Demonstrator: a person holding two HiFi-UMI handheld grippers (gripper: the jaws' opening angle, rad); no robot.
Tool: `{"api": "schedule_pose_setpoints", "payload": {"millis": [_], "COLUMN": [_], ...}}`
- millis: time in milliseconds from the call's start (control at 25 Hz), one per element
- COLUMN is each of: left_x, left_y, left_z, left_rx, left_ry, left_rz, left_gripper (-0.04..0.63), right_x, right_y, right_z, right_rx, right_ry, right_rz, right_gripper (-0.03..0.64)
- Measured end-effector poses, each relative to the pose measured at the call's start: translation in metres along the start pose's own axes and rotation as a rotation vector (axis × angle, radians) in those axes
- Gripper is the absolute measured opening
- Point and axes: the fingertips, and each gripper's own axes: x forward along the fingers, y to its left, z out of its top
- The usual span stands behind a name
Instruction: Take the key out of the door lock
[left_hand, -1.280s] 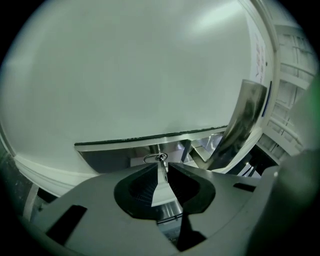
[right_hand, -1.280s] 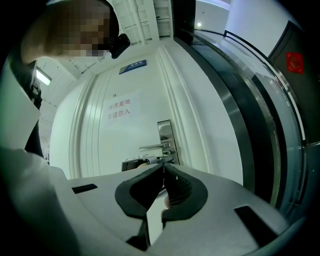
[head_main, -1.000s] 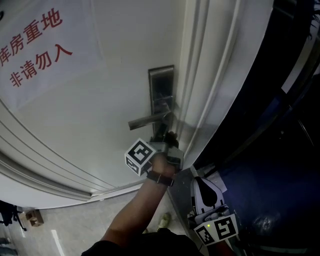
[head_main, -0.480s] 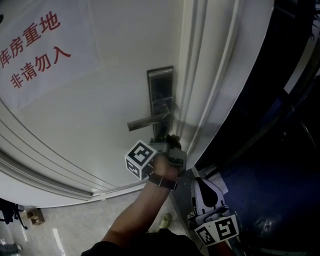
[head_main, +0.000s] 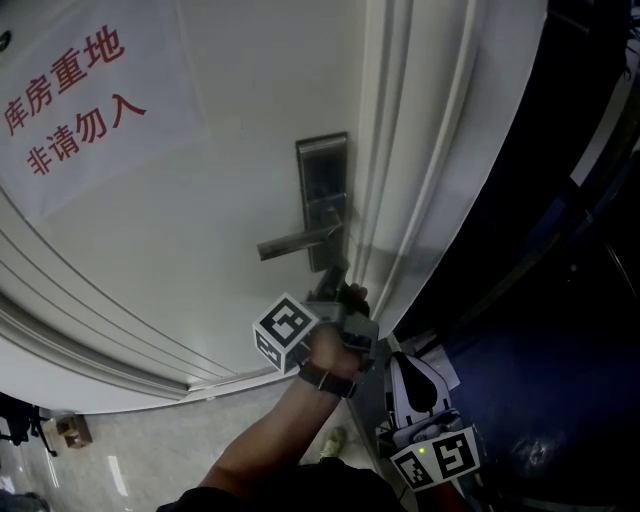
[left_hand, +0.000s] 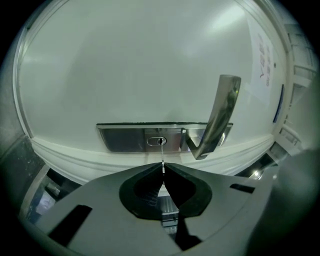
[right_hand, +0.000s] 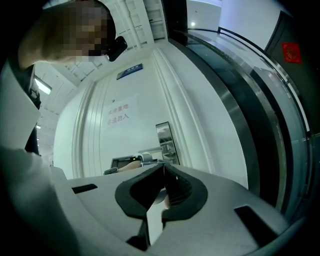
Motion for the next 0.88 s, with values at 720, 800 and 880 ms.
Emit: {"api": "schedule_pose_setpoints", "payload": {"millis": [720, 800, 880], "left_x": [-0.070, -0.085, -0.099], "left_y": [-0.034, -0.037, -0.038], "left_z": [-0.031, -0.036, -0.039], "left_rx": [0.169, 0.213, 0.237], "left_ry": [0.180, 0.202, 0.213], "left_rz": [-0.107, -0.116, -0.112], "left_gripper": [0.008, 0.008, 0.008], "right_x": [-0.003, -0.004, -0.004], "right_y": [0.026, 0.030, 0.034], "right_z": [0.005, 0.007, 0.007], "right_rx": [-0.016, -0.029, -0.038], "right_ry": [-0.015, -0.015, -0.014], "right_rz": [0.013, 0.013, 0.016], "right_gripper": [0.014, 0.014, 0.014]}}
